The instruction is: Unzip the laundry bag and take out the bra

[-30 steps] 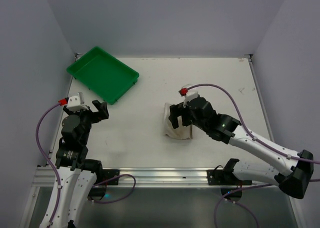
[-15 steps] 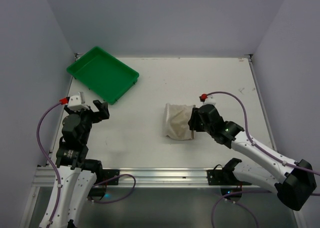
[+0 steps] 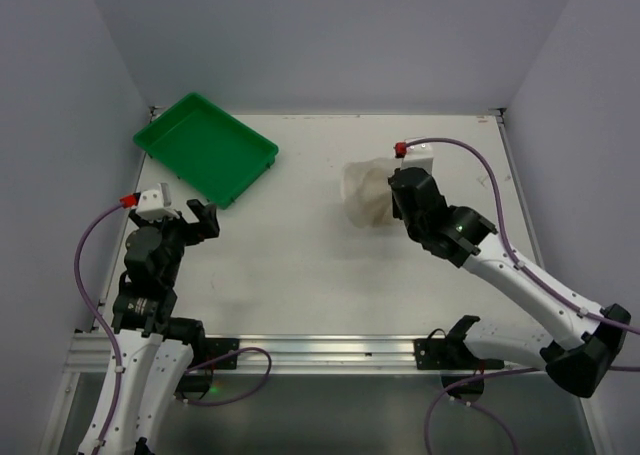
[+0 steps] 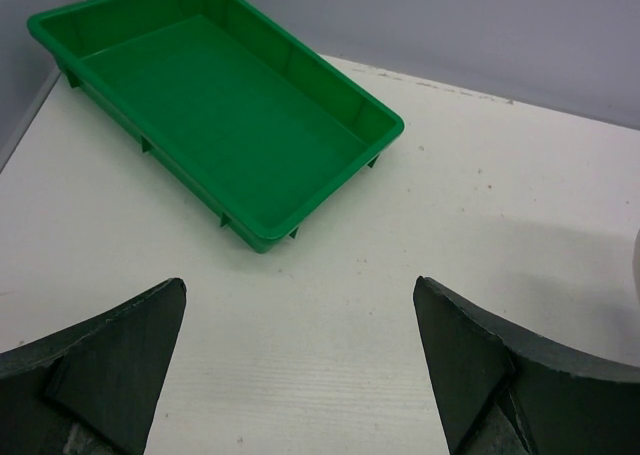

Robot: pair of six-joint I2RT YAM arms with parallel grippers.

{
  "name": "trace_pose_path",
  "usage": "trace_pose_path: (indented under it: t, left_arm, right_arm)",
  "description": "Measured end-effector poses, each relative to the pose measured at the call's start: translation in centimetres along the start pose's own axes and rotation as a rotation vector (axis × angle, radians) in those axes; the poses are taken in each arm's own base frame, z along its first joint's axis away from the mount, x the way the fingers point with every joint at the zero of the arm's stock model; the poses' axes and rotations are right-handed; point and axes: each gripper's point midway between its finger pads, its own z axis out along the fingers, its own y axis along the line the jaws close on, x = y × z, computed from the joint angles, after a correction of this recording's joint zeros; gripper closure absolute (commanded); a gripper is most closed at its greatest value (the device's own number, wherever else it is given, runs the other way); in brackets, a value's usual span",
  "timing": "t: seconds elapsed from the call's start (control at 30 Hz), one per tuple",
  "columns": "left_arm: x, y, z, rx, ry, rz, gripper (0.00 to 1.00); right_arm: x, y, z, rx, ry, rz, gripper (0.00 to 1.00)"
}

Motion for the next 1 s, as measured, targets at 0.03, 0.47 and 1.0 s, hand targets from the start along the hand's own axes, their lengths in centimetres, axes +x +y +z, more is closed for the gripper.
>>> trace_pose_path:
  t: [0.03,0.47,1.0]
  left_arm:
    - [0.0,0.0,0.0,0.0,0.001,0.0,0.0]
    - [0.5,0.0,0.3,-0.003,0.022,0.002,0.0]
    - [7.0,-5.7,0.0,0.253,0.339,-0.279,0.15]
  right_arm:
    - [-1.0,0.1,-0.1,0.024,-0.021,-0.03,1.0]
    - [8.3,7.8,7.2,0.297,0.22,-0.715,1.0]
    - [9.0,17.8,2.5,-0.015,0.134,-0.708,1.0]
